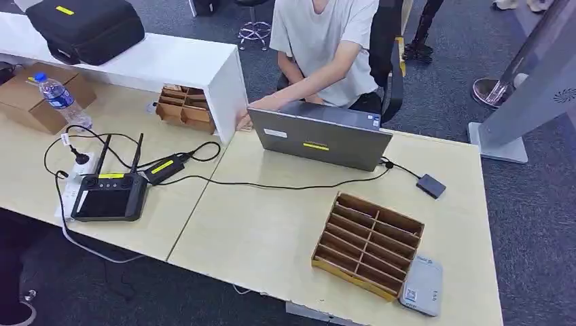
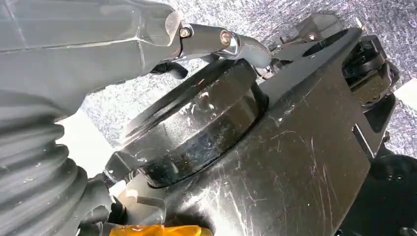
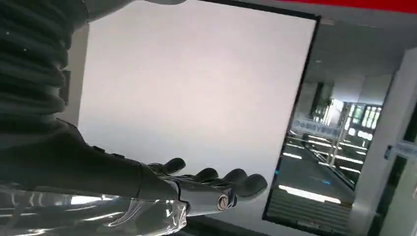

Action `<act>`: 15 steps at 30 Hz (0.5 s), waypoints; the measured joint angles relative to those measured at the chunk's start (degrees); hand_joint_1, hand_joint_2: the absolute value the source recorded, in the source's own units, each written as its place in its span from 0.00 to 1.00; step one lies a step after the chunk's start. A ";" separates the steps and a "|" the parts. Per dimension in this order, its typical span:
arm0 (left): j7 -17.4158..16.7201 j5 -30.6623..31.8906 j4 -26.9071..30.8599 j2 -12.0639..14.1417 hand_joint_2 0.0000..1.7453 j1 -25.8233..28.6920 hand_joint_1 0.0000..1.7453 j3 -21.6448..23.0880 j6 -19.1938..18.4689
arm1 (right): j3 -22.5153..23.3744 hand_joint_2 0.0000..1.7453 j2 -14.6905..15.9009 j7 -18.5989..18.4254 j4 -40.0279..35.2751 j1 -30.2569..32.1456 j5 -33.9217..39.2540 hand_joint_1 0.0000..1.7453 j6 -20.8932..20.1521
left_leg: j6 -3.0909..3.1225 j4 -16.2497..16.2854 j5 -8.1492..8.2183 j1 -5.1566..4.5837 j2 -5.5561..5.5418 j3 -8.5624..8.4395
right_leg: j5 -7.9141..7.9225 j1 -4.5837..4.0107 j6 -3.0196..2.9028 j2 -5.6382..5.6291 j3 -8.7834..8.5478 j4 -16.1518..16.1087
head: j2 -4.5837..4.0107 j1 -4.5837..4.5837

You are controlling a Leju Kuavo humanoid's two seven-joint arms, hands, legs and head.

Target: Pass the card to the sensor for recognition and then transmit it.

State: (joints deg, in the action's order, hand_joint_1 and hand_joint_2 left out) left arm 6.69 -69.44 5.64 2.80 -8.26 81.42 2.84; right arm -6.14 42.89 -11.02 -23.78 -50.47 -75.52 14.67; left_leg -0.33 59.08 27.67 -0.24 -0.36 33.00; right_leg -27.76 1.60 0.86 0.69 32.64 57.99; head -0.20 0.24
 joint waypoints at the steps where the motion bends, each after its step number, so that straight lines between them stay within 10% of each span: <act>1: 0.00 -0.11 0.00 0.00 1.00 0.02 0.00 0.00 0.00 | 0.54 1.00 0.28 -0.15 0.26 1.08 0.04 0.00 -0.09 | 0.01 -0.01 0.00 0.00 0.00 0.00 | 0.00 0.00 0.00 0.00 0.00 0.00 | 0.00 0.02; 15: 0.00 -1.22 0.00 0.09 1.00 0.18 0.00 0.00 -0.22 | 10.36 1.00 -1.20 0.20 3.12 20.02 4.90 0.00 -0.35 | 0.00 -0.04 0.02 0.04 -0.03 0.07 | -0.03 -0.05 0.00 0.06 0.00 0.00 | 0.00 0.04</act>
State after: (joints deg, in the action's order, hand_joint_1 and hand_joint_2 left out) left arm 6.69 -70.66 5.64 2.89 -8.08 81.42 2.62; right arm 4.22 41.68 -10.82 -20.65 -30.45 -70.62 14.32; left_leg -0.33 59.05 27.69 -0.19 -0.40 33.07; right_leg -27.79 1.56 0.86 0.75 32.63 57.99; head -0.20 0.28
